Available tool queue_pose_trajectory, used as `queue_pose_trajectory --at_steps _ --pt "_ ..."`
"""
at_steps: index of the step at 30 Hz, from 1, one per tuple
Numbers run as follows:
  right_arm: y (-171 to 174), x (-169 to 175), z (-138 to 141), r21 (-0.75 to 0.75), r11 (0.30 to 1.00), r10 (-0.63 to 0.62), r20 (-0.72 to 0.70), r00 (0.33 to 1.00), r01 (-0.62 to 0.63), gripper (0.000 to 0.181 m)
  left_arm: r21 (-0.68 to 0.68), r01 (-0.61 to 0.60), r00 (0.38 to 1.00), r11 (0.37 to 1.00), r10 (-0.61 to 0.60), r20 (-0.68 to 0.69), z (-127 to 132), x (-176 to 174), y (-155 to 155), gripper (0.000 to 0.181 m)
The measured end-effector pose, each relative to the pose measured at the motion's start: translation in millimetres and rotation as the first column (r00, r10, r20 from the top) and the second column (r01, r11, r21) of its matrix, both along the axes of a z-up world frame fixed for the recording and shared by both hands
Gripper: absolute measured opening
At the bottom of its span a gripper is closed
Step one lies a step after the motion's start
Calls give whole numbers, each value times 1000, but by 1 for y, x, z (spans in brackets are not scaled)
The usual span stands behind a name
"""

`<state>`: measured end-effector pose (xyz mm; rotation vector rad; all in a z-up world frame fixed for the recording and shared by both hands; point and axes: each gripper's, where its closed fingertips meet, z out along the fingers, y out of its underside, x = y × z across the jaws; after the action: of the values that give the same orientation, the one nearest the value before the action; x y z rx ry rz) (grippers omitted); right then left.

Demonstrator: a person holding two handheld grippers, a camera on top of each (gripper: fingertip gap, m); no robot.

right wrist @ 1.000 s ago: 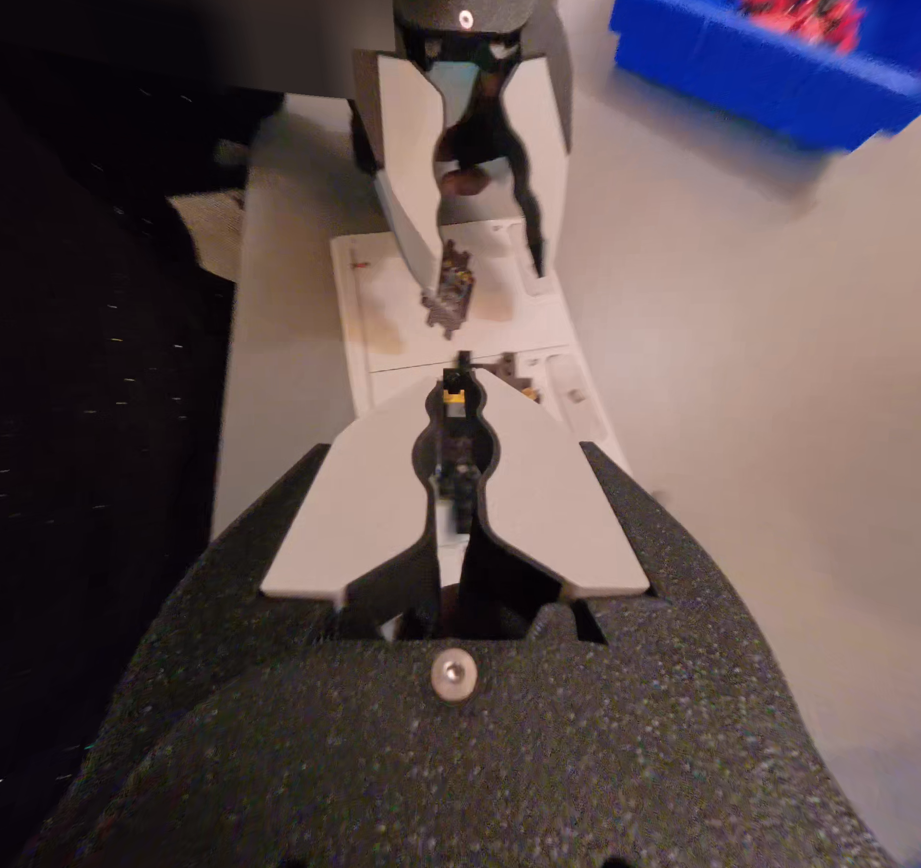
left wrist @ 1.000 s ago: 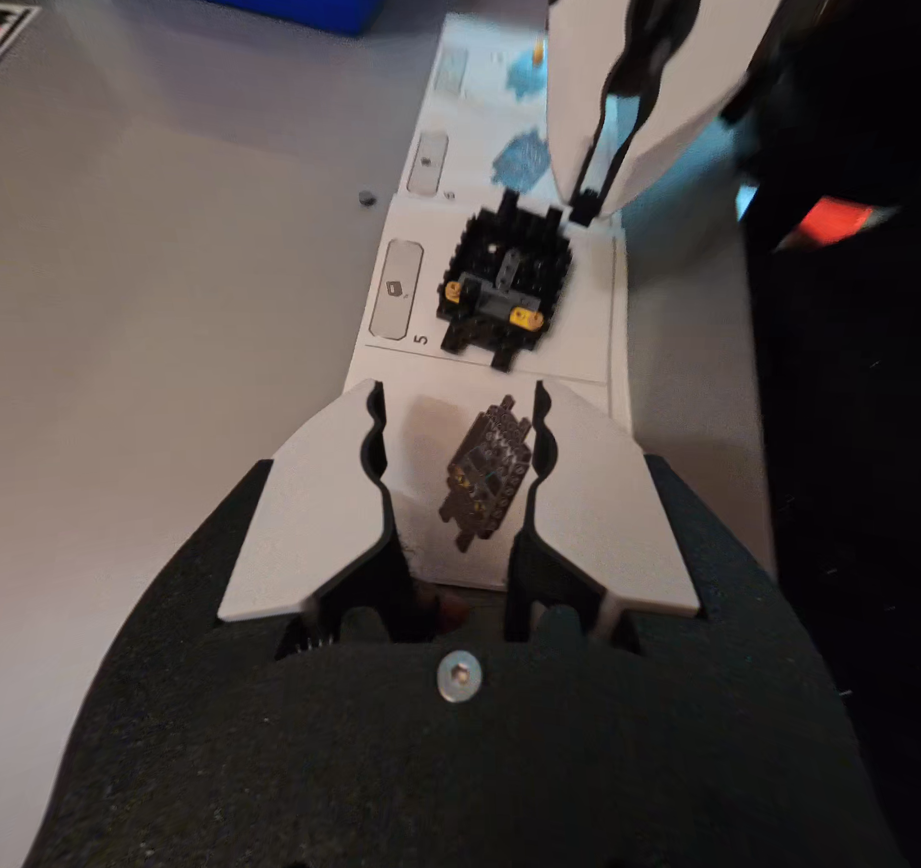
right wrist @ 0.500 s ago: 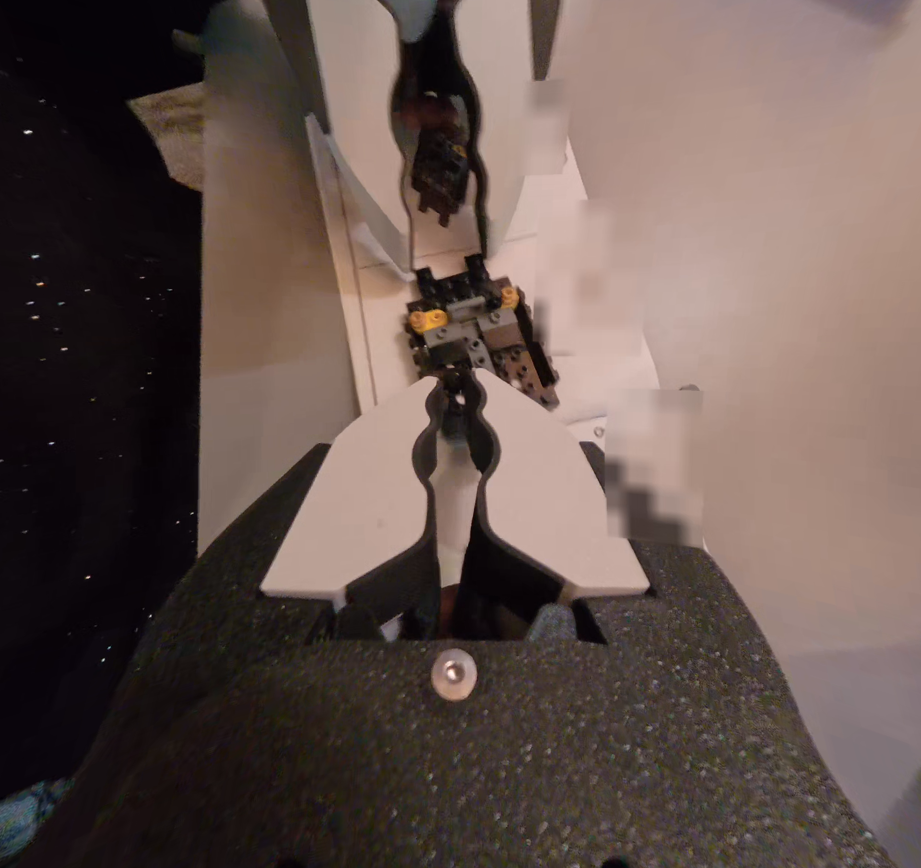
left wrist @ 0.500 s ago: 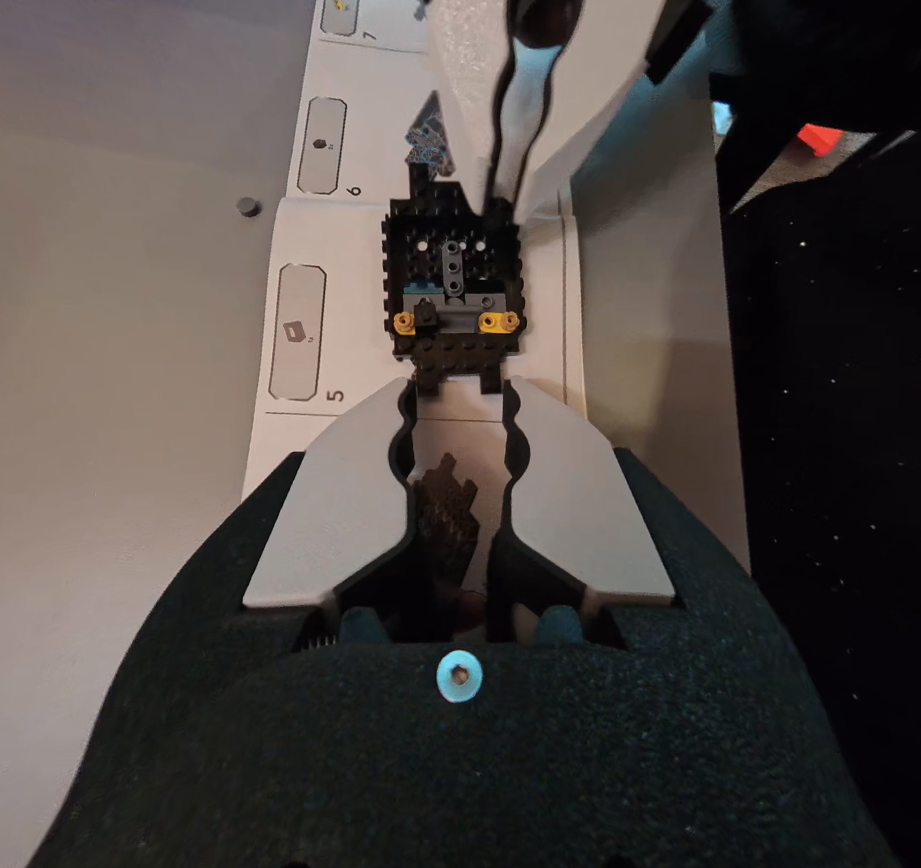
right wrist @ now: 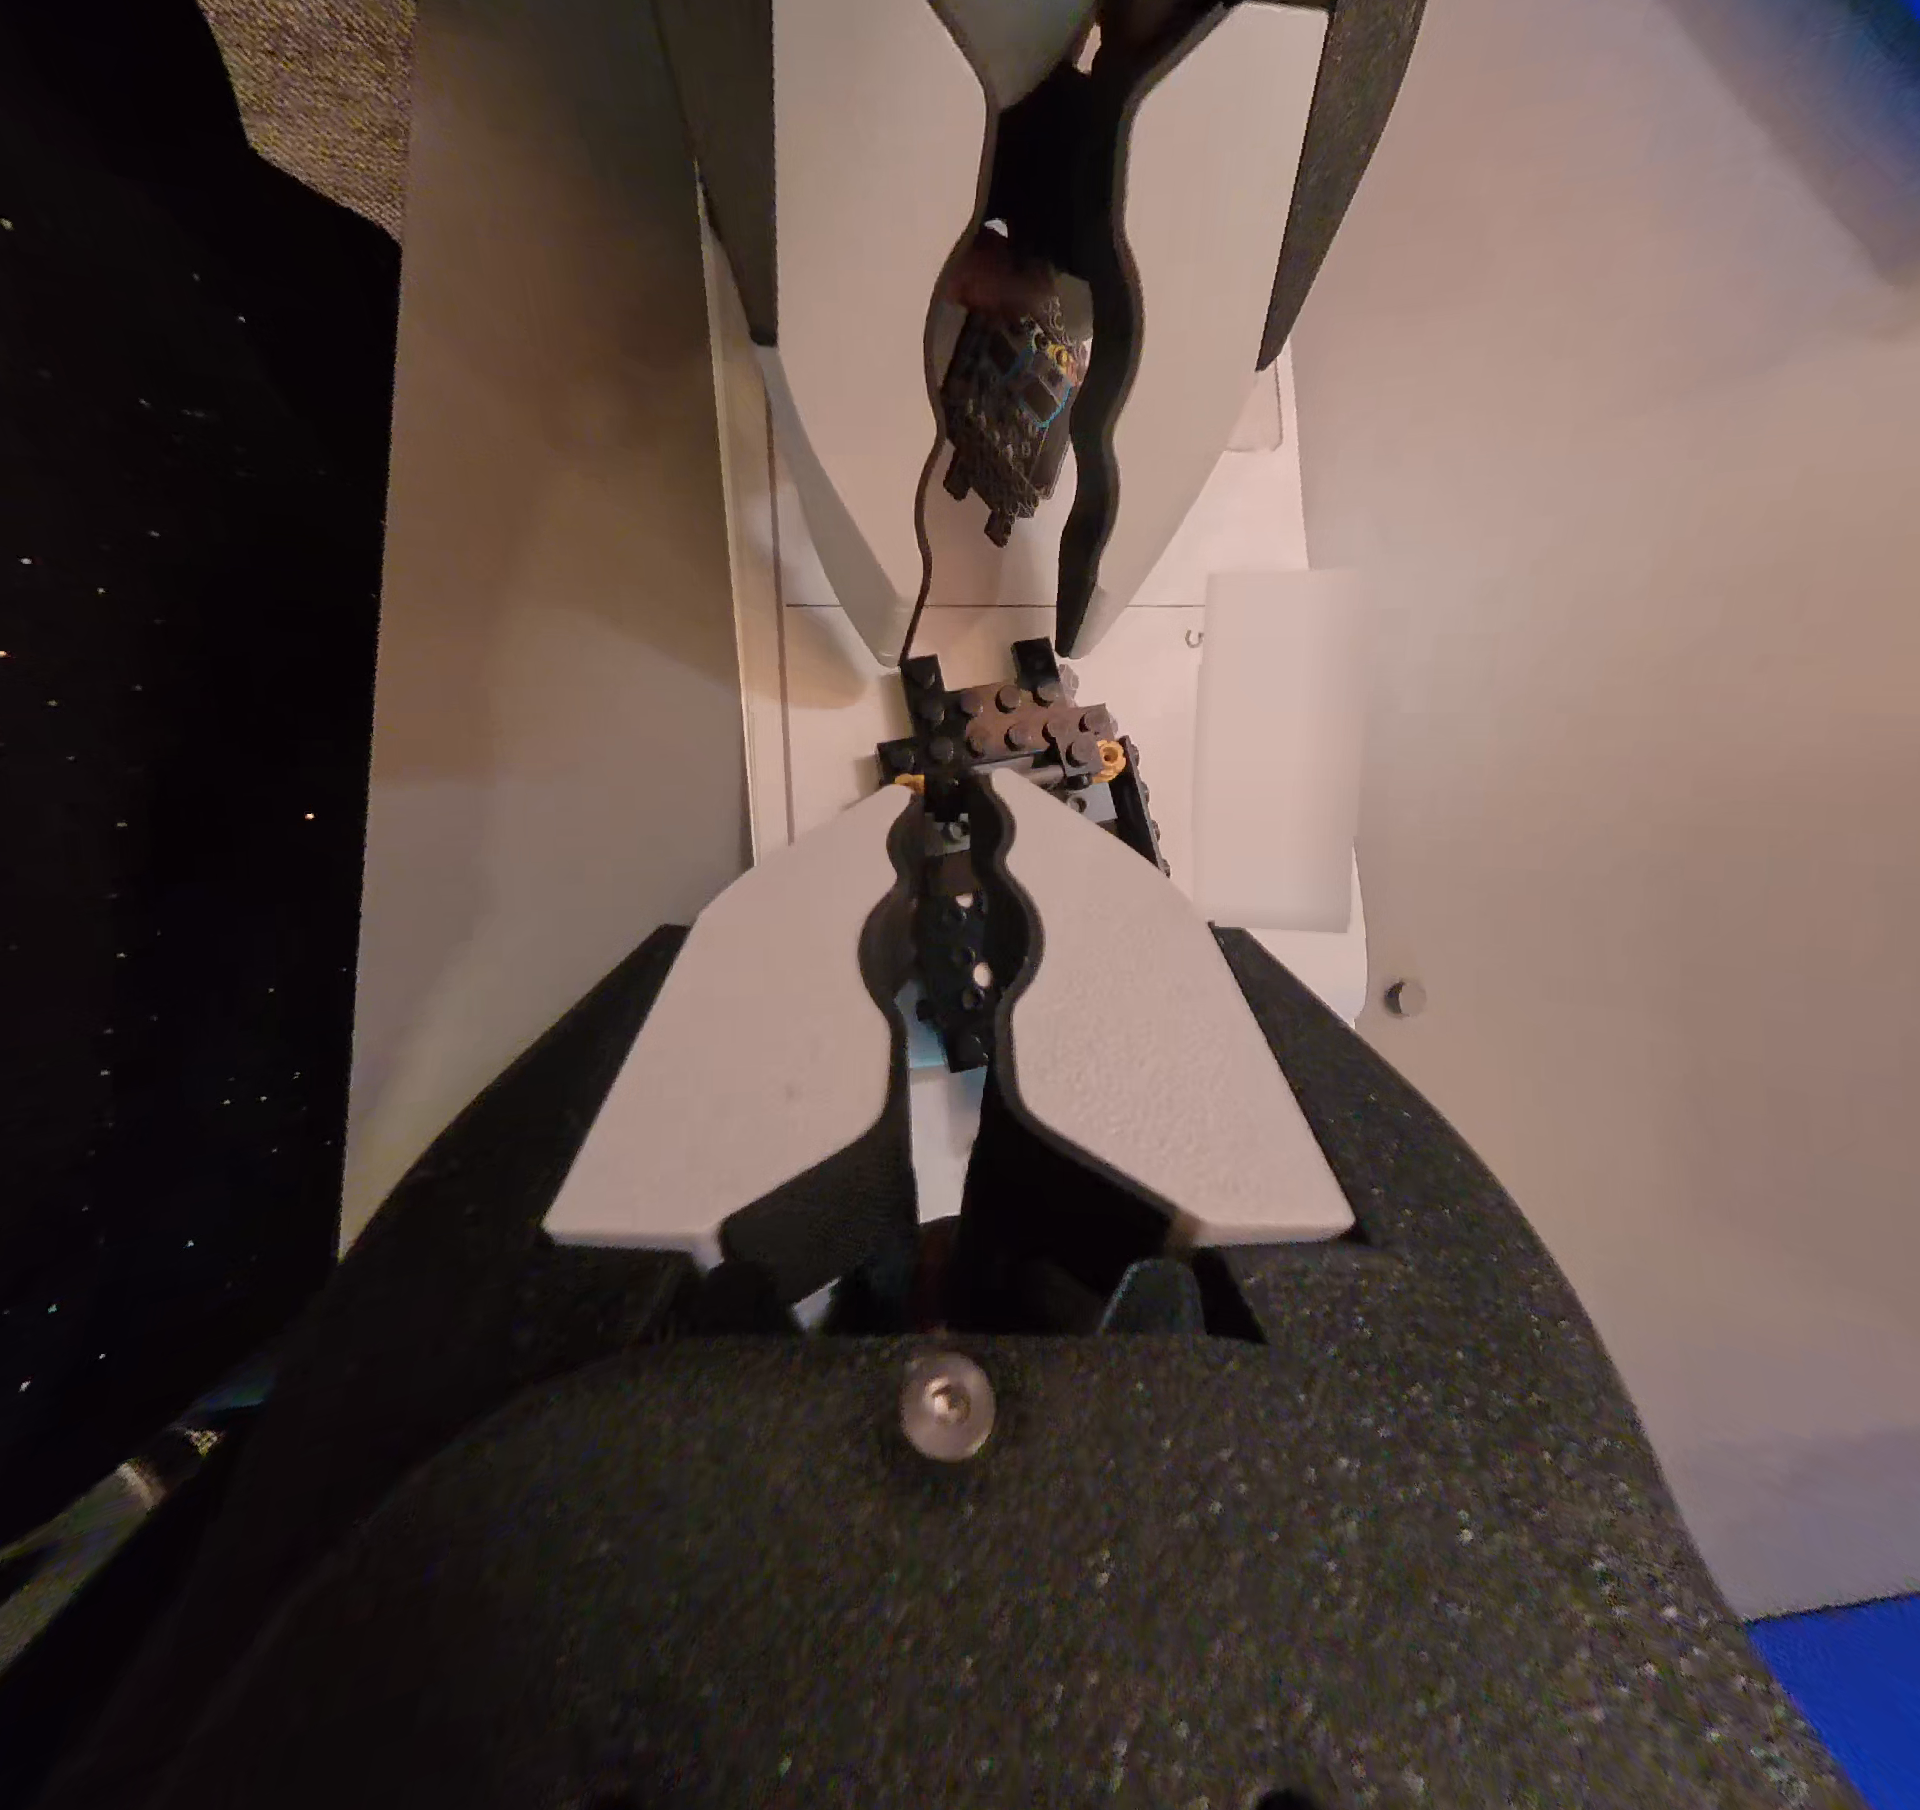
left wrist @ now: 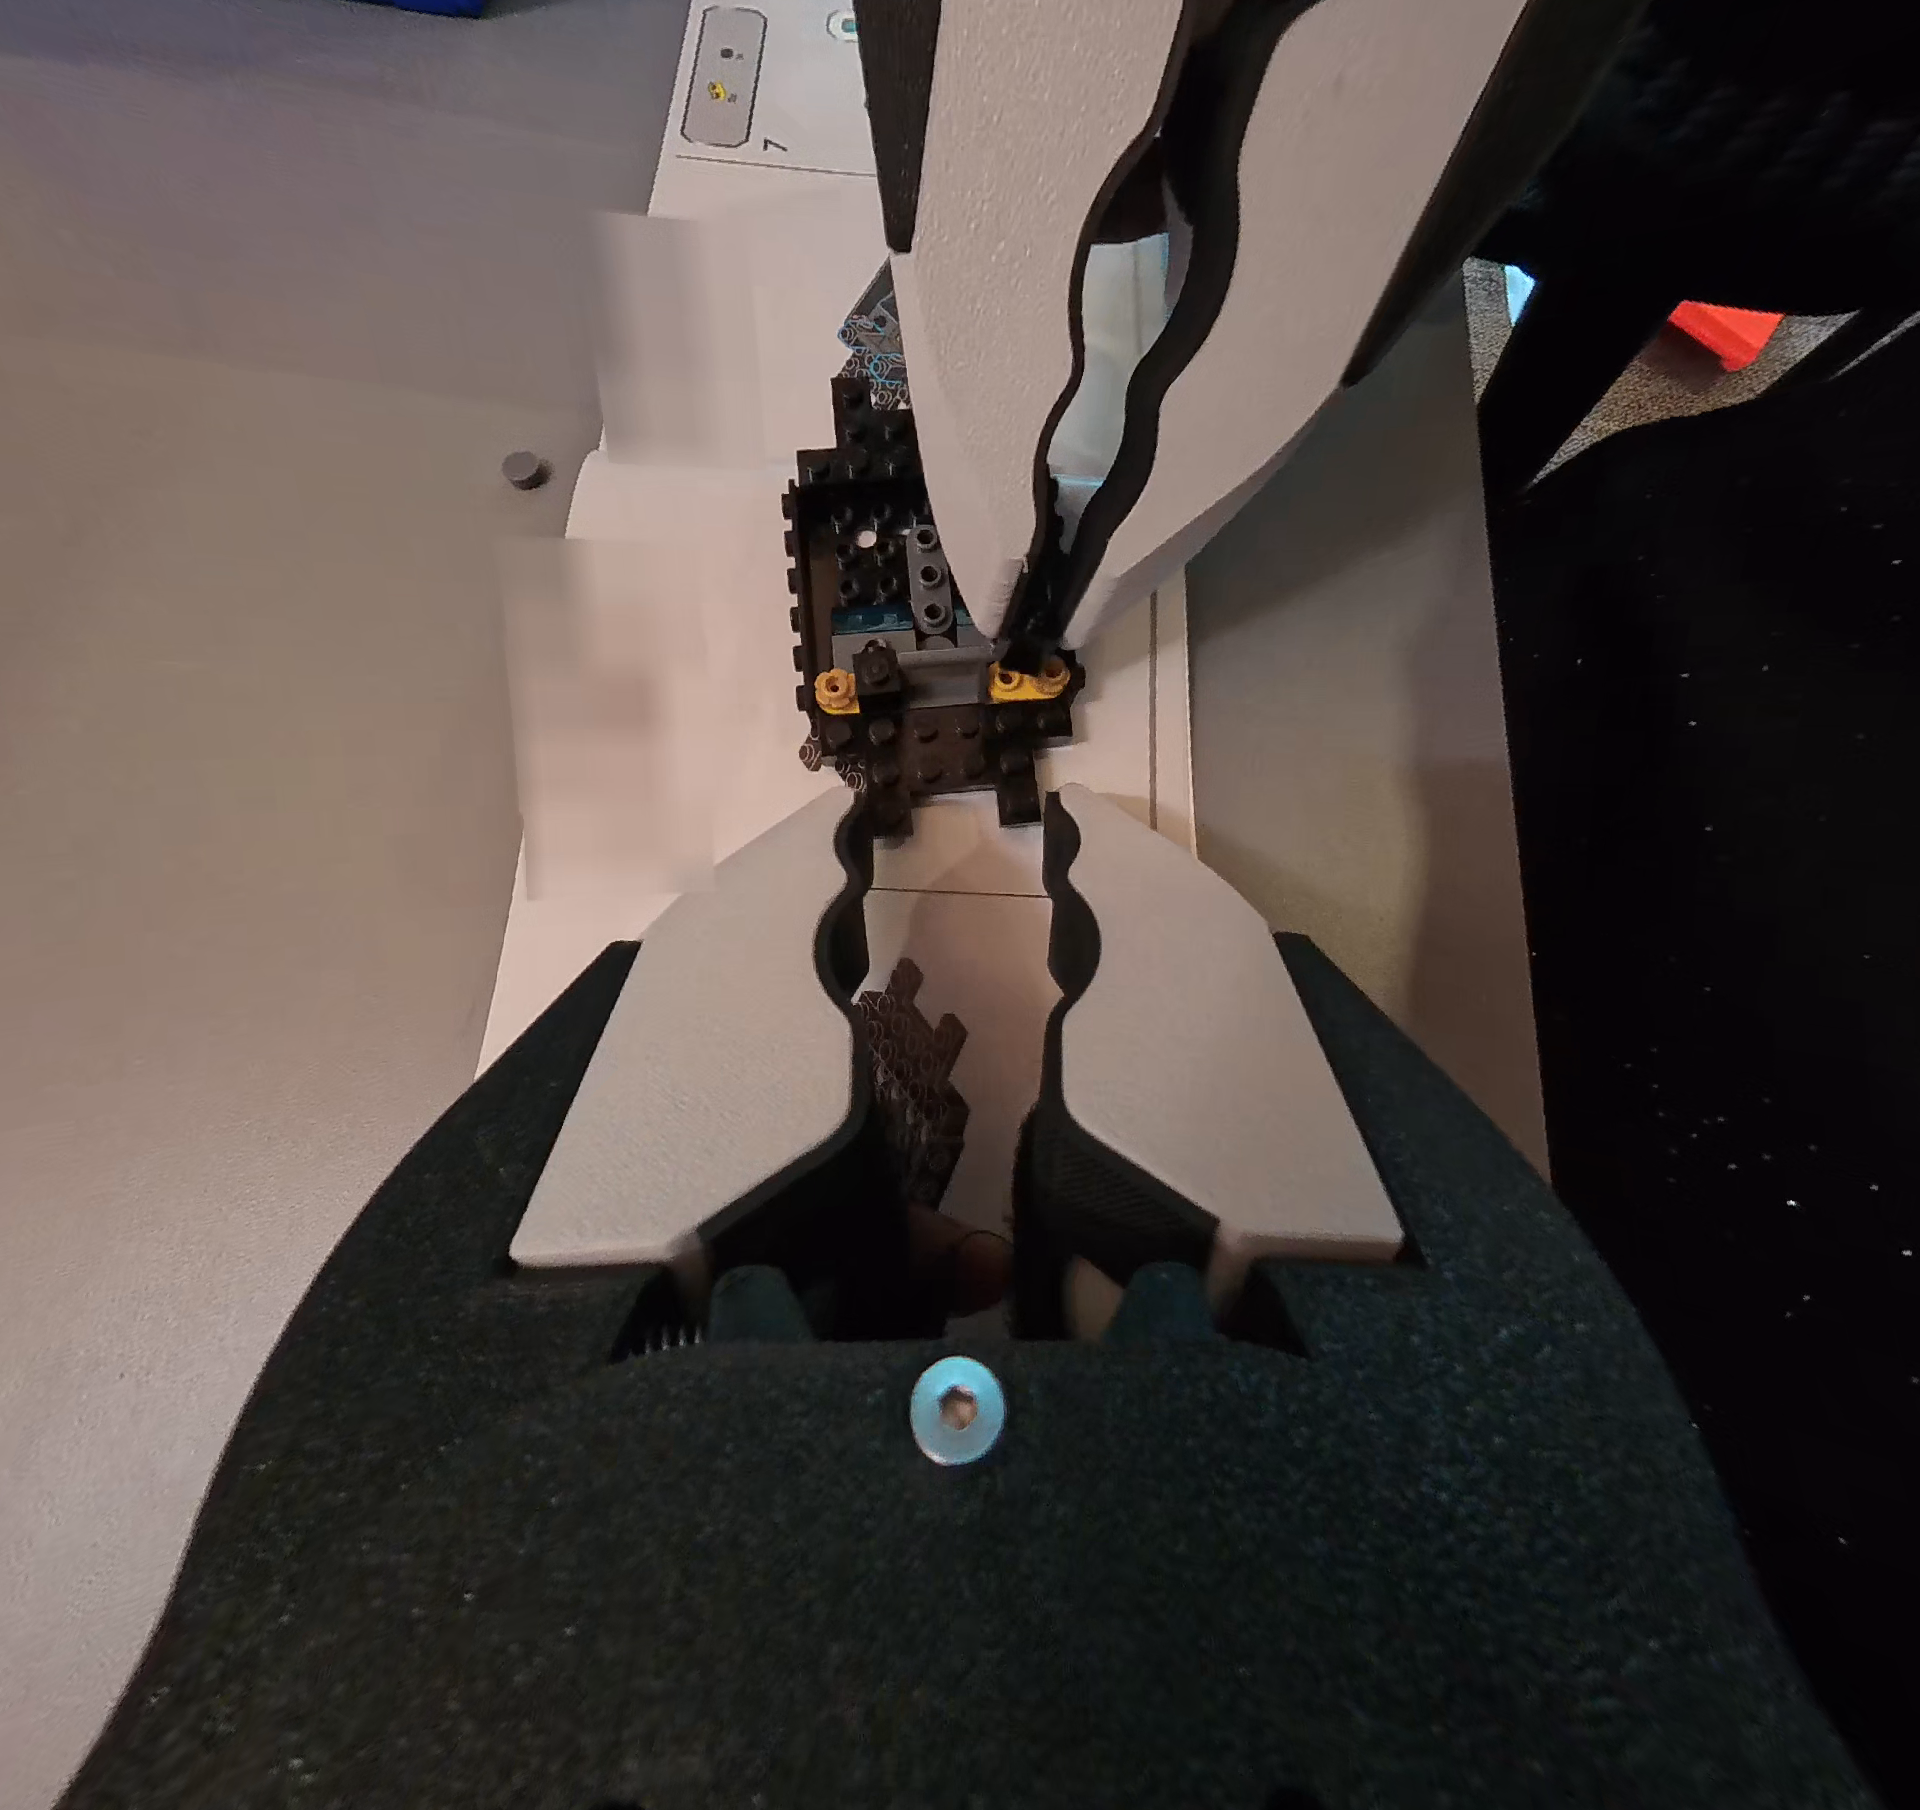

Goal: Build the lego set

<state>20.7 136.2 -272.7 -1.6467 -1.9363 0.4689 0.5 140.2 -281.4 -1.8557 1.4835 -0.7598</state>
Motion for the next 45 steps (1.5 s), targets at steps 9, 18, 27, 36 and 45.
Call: queue_pose_trajectory --at_steps 9,18,27,36,45 --pt "0 -1 -4 9 1000 11 35 999 -11 8 -1 4 1000 1000 -4 -18 -4 0 0 29" --pt "1 1 -6 29 1000 8 62 998 -10 9 -6 3 1000 1000 -3 -18 -4 0 0 29" --pt "3 1 -5 21 1000 -1 35 999 1 11 -5 3 1000 1000 -3 -18 -4 0 0 28" --pt "2 2 7 8 1000 8 -33 999 -8 1 -2 0 1000 1000 0 -25 -5 -1 0 27" --pt "-1 -2 0 -10 999 35 9 999 -35 0 16 0 999 1000 1 -33 -6 0 1 27"
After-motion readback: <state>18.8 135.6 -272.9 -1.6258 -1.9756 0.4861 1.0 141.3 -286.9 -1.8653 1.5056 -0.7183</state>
